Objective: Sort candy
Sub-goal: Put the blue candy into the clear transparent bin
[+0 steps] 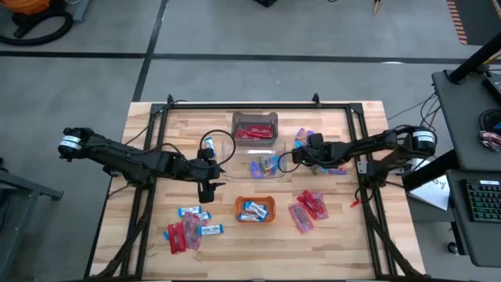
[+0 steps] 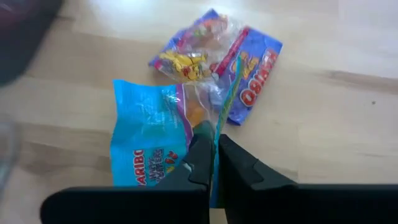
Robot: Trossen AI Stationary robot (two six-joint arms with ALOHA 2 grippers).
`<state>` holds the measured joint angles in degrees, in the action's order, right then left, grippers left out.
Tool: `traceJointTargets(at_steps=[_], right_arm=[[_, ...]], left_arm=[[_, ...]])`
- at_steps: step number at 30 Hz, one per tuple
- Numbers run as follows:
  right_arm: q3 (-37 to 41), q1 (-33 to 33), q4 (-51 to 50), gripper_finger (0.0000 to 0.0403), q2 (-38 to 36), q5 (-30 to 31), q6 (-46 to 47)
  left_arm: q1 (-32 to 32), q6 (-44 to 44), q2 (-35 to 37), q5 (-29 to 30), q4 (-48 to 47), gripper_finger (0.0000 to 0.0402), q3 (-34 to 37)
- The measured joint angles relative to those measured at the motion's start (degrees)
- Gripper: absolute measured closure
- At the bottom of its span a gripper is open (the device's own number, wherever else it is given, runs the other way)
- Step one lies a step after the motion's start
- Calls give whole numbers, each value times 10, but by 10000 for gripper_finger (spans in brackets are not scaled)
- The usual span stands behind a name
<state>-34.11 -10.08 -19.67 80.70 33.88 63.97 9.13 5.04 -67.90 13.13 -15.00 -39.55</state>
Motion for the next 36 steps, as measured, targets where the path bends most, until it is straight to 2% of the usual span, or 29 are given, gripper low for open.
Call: traceJointTargets(at_steps=[7,10,14,18,23,27,30,36], right_arm=[[0,22,-2,392,-85,7,-31],[0,40,5,392,-121,29,-45],[0,69,37,392,-164,51,-83],[0,95,122,392,-187,51,-161],[-1,119,258,392,-177,7,-263],[-2,126,348,392,-143,-41,-306],[-2,128,382,392,-117,-55,-317],[-20,127,380,391,-76,-54,-317]], left_arm=[[0,0,0,0,0,210,0],[0,0,1,0,-2,210,0],[0,8,15,0,-56,210,-10],[0,27,37,12,-130,210,-27],[0,41,63,68,-193,210,-33],[-8,86,72,127,-200,210,-33],[-18,115,72,133,-201,210,-33],[-44,135,72,134,-204,210,-33]])
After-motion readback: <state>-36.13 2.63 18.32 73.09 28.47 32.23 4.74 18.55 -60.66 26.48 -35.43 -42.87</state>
